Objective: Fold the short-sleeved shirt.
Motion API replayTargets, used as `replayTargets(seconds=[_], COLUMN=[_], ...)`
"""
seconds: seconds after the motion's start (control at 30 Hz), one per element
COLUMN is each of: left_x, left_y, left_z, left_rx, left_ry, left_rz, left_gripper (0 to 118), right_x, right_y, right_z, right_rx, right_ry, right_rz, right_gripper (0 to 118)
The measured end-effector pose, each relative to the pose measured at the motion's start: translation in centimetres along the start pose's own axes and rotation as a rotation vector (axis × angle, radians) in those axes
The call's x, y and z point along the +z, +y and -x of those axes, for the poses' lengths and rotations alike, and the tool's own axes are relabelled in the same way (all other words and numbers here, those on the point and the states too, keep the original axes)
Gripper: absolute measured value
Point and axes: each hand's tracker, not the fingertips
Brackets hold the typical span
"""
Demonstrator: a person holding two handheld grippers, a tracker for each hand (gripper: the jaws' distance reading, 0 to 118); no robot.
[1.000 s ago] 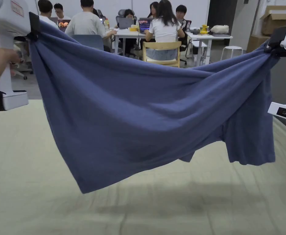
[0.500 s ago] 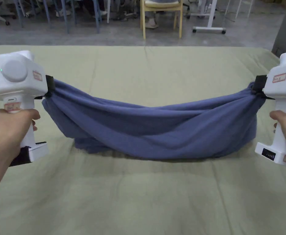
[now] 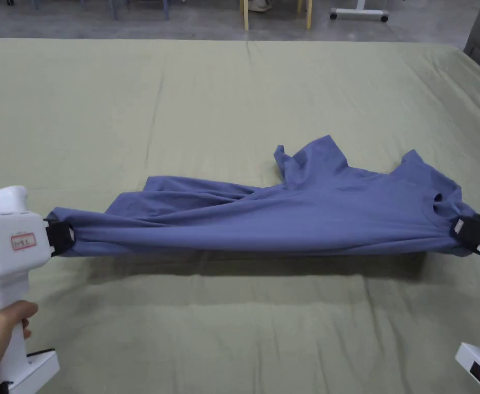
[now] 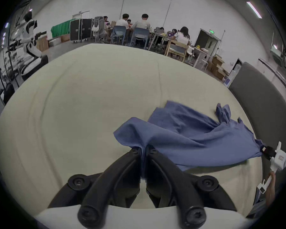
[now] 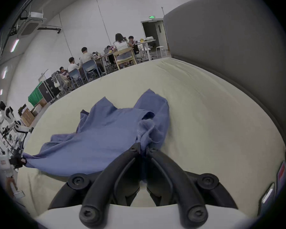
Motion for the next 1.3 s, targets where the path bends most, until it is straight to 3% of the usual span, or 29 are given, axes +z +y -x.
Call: replayTargets(seconds=[0.33,0.47,0.7,0.73,0.77,0.8,0.83,1.07,1.1,1.13,1.17,1.2,1.23,1.27,1.3], left_x=[9.8,10.9,10.4,10.4,10.5,10.8,11.4,21.3,23.1,24.4,25.3,25.6,25.3,24.6,23.8], left_y=[-8.9,-13.2,-16.9,-16.8,-16.7,-16.5,-16.3,-13.8,-13.6,-13.4,-13.4,-13.4,-13.4,-13.5,-13.3], left_z=[0.8,1.6,1.7,1.5,1.1,0.9,0.9,-1.8,-2.6,-3.1,-3.4,-3.8,-4.1,-4.1,-3.9], left_rx=[-0.066,-0.089,-0.08,-0.082,-0.098,-0.136,-0.157,-0.255,-0.269,-0.273,-0.275,-0.267,-0.263,-0.229,-0.224], left_ry=[0.01,0.035,0.059,0.062,0.081,0.103,0.105,0.155,0.154,0.137,0.119,0.129,0.143,0.179,0.149], left_rz=[0.03,0.113,0.2,0.206,0.215,0.228,0.224,0.024,-0.012,-0.049,-0.08,-0.11,-0.107,-0.139,-0.082], left_gripper=[2,2,3,13,32,55,74,76,76,72,49,5,0,0,0], right_x=[10.6,13.0,13.1,13.0,12.9,12.9,13.4,20.1,20.8,21.5,22.0,22.4,22.0,21.8,21.4], right_y=[-7.8,-11.3,-14.4,-13.9,-13.3,-13.2,-12.9,-10.3,-10.1,-9.9,-9.9,-9.9,-9.9,-10.0,-10.2], right_z=[-4.5,-7.0,-8.5,-8.2,-7.8,-7.2,-7.1,-3.1,-2.5,-2.0,-1.5,-1.0,-0.4,0.0,0.2], right_rx=[0.017,0.01,0.079,0.104,0.136,0.157,0.161,0.23,0.238,0.25,0.261,0.278,0.291,0.329,0.335], right_ry=[0.015,0.003,-0.025,-0.036,-0.071,-0.066,-0.005,-0.022,-0.018,-0.008,0.014,0.029,0.01,-0.036,-0.011], right_rz=[0.04,0.107,0.19,0.202,0.239,0.254,0.264,0.147,0.125,0.101,0.087,0.081,0.1,0.098,0.092], right_gripper=[6,6,6,13,38,74,99,100,99,86,58,19,4,3,3])
